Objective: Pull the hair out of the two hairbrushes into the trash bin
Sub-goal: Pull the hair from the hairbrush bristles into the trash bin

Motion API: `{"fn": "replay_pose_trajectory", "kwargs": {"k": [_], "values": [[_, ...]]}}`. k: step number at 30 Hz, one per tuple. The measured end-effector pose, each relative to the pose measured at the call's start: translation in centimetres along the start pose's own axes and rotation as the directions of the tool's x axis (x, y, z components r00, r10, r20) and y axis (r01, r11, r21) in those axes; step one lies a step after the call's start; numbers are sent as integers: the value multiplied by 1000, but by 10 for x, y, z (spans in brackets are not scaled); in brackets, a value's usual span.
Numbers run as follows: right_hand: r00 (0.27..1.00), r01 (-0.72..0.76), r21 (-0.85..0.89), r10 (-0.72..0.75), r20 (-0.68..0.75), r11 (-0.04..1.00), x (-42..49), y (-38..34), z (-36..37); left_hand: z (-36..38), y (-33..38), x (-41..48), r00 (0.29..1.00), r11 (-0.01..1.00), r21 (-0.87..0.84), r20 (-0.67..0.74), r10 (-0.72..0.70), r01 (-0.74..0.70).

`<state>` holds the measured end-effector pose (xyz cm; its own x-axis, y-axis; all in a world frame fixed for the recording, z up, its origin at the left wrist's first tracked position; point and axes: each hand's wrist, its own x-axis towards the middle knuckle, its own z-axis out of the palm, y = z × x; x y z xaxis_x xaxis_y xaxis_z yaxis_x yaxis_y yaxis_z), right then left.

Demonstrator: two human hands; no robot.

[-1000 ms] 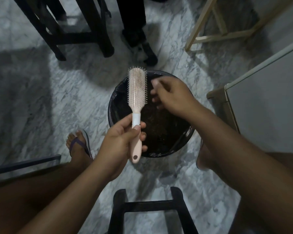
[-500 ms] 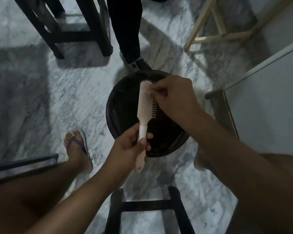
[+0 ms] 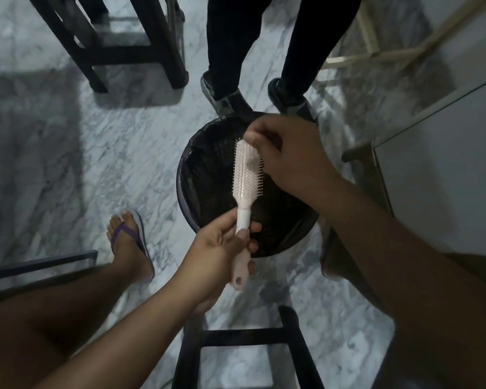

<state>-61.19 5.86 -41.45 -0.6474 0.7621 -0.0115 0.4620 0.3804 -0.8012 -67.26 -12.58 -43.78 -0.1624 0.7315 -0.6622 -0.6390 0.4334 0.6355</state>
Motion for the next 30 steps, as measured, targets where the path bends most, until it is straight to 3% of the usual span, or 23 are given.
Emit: {"fn": "replay_pose_trajectory", "kwargs": {"k": [7,11,14,17,19,20,22,24,26,27,30], "values": [[999,-23,93,25,-21,995,7,-20,-28,-2,0,2,999,998,-66,-45,-26,23],[965,-151,-165,181,190,975,7,12,-29,-4,1,2,998,998,-67,-54,-11,7],[881,-150,-464,331,337,873,1,46,-15,-4,1,3,999,998,-62,-54,4,-7],[701,-215,-608,554,449,764,-6,61,2,-5,3,3,999,999,-50,-49,11,-13],[631,-151,-692,608,483,706,-9,58,6,-5,3,3,999,999,-45,-44,12,-14],[647,-110,-708,591,482,698,-9,54,5,-5,3,3,999,999,-43,-44,12,-14],[781,-104,-629,455,428,770,-4,47,-1,-6,2,3,999,999,-40,-47,10,-12],[888,-217,-378,343,306,900,5,35,-8,-7,2,2,999,1000,-26,-48,7,-8],[912,-295,-89,308,270,951,6,18,-15,-7,1,2,999,1000,-9,-48,5,-6],[912,-294,-38,292,290,955,6,11,-18,-6,1,2,999,1000,-10,-47,3,-3],[906,-125,-285,226,358,950,-2,-5,-15,-5,0,2,999,1000,-10,-53,-2,2]]}}
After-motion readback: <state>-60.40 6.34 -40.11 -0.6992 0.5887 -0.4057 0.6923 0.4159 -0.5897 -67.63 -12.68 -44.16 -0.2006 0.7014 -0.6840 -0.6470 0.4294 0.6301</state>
